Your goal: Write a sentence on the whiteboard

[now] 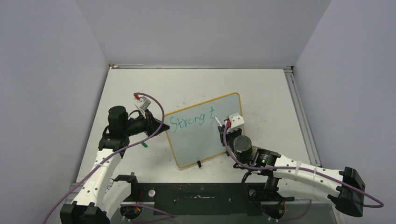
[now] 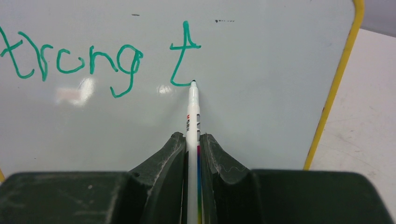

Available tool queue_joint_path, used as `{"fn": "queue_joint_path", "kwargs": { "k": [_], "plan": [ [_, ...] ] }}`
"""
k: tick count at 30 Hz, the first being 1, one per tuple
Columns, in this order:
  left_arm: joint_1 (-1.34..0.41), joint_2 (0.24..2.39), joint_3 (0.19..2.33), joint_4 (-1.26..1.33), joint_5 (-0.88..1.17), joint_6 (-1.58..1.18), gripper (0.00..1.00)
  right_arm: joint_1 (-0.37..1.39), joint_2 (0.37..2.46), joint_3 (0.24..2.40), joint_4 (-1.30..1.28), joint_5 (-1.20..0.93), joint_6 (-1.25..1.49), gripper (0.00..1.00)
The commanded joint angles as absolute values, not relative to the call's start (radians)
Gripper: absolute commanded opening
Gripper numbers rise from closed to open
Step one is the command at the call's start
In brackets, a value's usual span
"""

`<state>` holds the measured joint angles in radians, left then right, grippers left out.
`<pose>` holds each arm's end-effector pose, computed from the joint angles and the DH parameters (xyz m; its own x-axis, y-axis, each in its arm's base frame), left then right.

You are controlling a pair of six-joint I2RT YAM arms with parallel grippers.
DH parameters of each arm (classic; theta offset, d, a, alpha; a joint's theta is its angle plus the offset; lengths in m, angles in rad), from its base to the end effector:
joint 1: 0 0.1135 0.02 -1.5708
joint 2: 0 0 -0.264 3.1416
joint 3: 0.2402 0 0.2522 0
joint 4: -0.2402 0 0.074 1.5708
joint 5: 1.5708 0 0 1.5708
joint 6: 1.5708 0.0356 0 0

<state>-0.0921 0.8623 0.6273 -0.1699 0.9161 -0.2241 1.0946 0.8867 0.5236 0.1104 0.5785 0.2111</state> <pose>0.1850 -0.0454 0.2776 -0.5562 -0.0845 -0.8267 0.6753 0.5338 -0.5089 0.1108 0.1724 0.2612 -0.2171 -0.0383 -0.9754 -0.4663 0.8819 0.0692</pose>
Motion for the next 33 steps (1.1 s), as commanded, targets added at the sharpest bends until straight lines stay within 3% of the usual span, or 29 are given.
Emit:
{"fn": "queue_joint_path", "kwargs": {
  "k": [1,18,33],
  "plan": [
    [-0.095,0.854,0.636,-0.144,0.910,-0.192,0.00,1.097,0.848,0.590,0.144,0.626,0.137,0.05],
    [-0.097,0.859,0.635,-0.144,0.916,-0.192,0.00,1.023,0.971,0.667,0.290,0.581,0.013,0.05],
    [-0.096,0.856,0.637,-0.144,0.916,-0.192,0.00,1.014,0.934,0.598,0.166,0.546,0.159,0.05]
  ]
}}
